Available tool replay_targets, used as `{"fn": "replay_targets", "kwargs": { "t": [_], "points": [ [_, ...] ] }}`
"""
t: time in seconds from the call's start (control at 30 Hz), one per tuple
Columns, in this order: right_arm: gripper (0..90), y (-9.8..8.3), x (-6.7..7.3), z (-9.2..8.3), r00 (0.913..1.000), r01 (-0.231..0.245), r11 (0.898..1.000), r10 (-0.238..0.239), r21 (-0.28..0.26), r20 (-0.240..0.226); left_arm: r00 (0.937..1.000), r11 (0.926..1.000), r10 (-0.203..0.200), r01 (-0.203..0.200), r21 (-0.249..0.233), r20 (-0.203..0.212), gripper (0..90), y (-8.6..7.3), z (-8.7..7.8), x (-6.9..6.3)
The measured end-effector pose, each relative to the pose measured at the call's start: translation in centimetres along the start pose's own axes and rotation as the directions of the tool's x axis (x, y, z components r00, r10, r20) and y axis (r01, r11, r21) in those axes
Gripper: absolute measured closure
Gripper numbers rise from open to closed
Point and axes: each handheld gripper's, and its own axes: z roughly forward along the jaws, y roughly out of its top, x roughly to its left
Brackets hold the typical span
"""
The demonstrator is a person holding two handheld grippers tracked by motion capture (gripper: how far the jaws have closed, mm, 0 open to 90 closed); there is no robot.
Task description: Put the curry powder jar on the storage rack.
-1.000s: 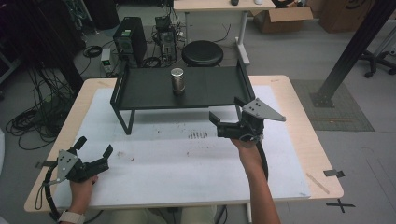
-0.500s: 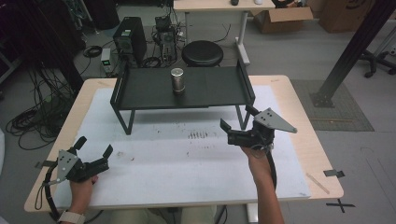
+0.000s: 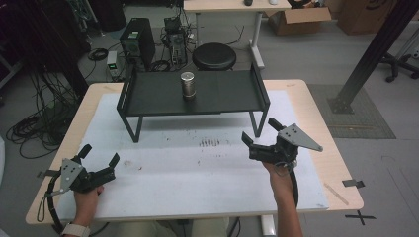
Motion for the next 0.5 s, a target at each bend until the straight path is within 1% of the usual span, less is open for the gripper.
{"fn": "replay_targets", "kwargs": {
  "t": [0.33,0.5],
  "points": [
    [0.0,-1.7,-0.7,-0.8,0.9994,-0.003,1.000,0.003,-0.004,0.034,1.0000,1.0000,0.000,0.000,0.000,0.000,0.2,0.0,0.0,0.0],
    [0.0,-2.8,-1.0,-1.1,0.9981,-0.003,1.000,0.002,0.005,0.061,1.0000,1.0000,0.001,-0.001,0.001,0.000,0.2,0.0,0.0,0.0]
  ]
}}
